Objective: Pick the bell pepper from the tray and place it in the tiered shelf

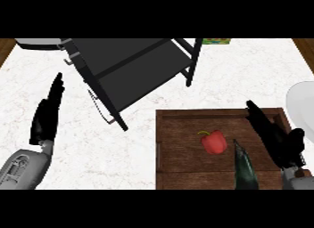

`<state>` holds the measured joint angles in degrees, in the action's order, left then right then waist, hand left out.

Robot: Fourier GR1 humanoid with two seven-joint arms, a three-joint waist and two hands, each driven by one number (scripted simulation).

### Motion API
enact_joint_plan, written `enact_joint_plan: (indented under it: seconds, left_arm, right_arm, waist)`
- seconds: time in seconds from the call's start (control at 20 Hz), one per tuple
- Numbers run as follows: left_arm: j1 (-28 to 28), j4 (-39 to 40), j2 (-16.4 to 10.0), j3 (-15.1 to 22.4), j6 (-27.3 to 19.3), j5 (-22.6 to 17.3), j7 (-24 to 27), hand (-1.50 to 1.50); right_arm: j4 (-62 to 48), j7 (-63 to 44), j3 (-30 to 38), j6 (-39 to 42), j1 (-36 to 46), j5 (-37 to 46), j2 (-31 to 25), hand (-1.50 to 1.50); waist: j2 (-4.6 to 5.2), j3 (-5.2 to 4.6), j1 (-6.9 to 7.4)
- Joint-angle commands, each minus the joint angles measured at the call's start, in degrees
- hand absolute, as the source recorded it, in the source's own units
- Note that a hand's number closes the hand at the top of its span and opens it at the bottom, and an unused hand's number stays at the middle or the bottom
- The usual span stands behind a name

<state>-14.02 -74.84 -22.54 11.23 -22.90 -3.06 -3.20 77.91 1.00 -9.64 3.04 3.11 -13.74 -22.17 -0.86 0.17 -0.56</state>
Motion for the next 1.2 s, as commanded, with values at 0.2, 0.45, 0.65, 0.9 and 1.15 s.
enact_joint_plan:
  seconds: [0.2,0.45,0.65,0.9,1.15]
  left_arm:
    - [6.31,1.53,2.76,-2.45,5.57,-9.1,-5.73,0.0]
    - [11.5,0.88,3.55,-2.8,13.49,-15.51,-7.69,0.0]
    - [10.88,-3.85,3.13,-3.49,12.91,-15.29,-12.58,0.0]
    - [13.7,-3.68,3.68,-4.08,14.09,-15.82,-10.1,0.0]
    - [10.9,1.29,4.18,-5.44,15.06,-15.25,-9.17,0.0]
  right_arm:
    - [13.79,12.22,9.07,-2.41,7.44,6.23,-11.16,1.5]
    - [9.69,2.77,13.34,-8.79,4.52,12.59,-16.03,1.5]
    - [9.0,14.17,14.15,-0.77,0.89,11.28,-16.25,-1.5]
    - [16.95,13.78,13.82,10.46,-3.62,9.0,-23.79,-1.5]
    - [30.47,2.41,12.84,13.86,-6.02,8.15,-26.47,-1.5]
  waist:
    - [-0.24,-0.38,-0.4]
    - [0.69,-0.22,0.45]
    - [0.76,-0.14,0.6]
    - [0.6,-0.22,0.29]
    - [0.71,-0.28,-0.38]
